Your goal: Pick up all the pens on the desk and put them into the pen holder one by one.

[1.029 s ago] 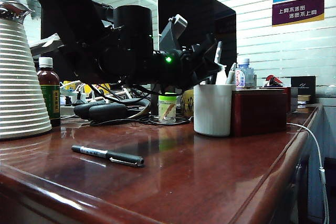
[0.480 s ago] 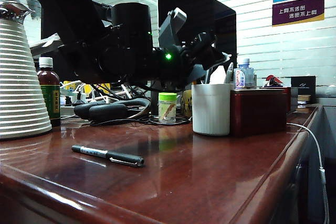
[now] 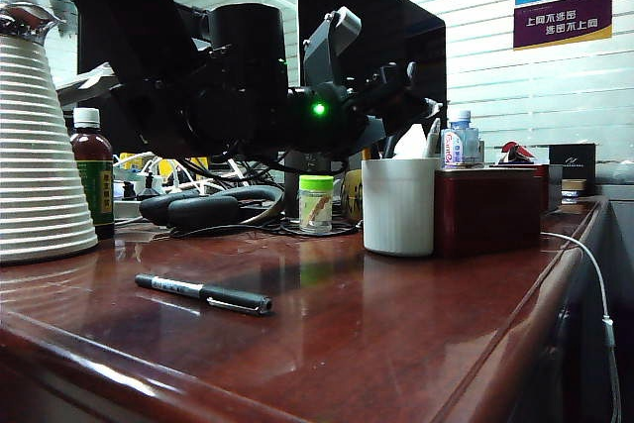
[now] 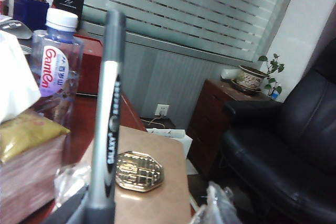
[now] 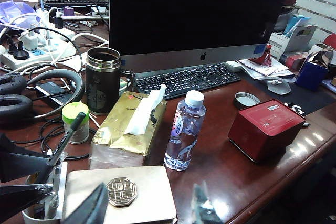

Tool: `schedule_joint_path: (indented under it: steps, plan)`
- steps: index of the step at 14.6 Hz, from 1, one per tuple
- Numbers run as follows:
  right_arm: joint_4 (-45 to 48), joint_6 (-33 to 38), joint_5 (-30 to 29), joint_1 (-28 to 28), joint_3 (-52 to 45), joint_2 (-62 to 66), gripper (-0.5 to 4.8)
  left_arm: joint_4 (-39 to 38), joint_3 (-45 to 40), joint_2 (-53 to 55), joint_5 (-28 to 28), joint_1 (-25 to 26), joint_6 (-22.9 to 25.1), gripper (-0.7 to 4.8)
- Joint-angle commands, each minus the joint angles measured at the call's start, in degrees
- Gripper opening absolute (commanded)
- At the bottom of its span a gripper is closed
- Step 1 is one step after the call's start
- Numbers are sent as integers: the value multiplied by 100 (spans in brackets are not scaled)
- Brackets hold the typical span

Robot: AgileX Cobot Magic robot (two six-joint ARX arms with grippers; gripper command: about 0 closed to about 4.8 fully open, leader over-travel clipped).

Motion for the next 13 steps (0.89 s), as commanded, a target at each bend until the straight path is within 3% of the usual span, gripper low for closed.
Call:
schedule_joint_path:
  steps: [1, 9, 11, 13]
  plan:
    - [57, -9, -26, -7, 13, -17, 211, 105, 15, -22, 118, 0, 341, 287]
    - [11, -9, -26, -7, 13, -15, 211, -101, 15, -31, 518, 4, 1202, 287]
    - [-66, -9, -26, -7, 13, -15, 211, -411, 15, -31, 511, 4, 1222, 296]
    - [-116, -9, -26, -7, 13, -15, 211, -557, 13, -31, 509, 4, 1222, 404]
